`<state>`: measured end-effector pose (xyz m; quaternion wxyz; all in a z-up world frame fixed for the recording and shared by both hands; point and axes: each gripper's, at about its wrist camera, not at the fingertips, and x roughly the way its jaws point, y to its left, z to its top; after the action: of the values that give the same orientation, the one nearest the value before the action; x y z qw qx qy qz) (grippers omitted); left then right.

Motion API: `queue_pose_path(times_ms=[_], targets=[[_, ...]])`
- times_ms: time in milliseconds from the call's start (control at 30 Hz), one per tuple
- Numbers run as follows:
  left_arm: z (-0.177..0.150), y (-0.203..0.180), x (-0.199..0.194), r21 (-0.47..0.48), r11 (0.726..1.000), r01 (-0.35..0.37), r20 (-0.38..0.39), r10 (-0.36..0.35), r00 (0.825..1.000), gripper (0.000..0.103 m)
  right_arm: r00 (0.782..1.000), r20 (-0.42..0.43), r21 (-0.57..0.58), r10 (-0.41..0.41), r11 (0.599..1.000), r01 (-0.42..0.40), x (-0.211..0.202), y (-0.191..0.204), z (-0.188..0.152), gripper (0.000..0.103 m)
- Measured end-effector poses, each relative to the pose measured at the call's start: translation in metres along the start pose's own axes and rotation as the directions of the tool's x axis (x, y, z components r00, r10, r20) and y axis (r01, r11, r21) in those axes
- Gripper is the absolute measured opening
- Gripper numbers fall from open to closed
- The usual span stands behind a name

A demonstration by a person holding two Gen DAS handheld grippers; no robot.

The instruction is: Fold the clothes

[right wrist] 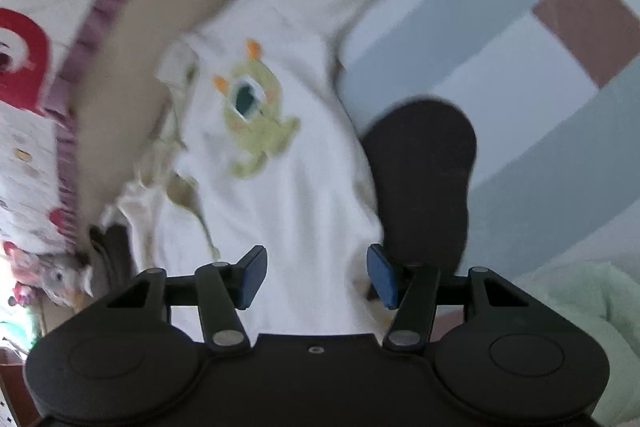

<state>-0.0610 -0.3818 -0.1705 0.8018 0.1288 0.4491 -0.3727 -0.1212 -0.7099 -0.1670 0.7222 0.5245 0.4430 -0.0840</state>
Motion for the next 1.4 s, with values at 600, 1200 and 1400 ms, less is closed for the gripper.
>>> queue_pose_path(times_ms=[600,1200,1400], targets=[[0.012,-0.022,-0.028,0.1,0.969,-0.225,0.048,0.221,0.974,0.001,0.982,0.135,-0.138,-0.129,0.979,0.148,-0.025,0.023,-0.005,0.063],[0.0,0.005,-0.051,-0.004,0.98,-0.197,-0.047,0.196,0.979,0.001,0.971,0.131,-0.192,-0.202,0.955,0.225,-0.016,0.038,-0.007,0.063],[0.0,0.009,-0.052,0.024,0.96,-0.281,-0.123,0.281,0.952,0.0,0.98,0.084,-0.258,-0.181,0.946,0.197,0.002,0.059,-0.026,0.063]])
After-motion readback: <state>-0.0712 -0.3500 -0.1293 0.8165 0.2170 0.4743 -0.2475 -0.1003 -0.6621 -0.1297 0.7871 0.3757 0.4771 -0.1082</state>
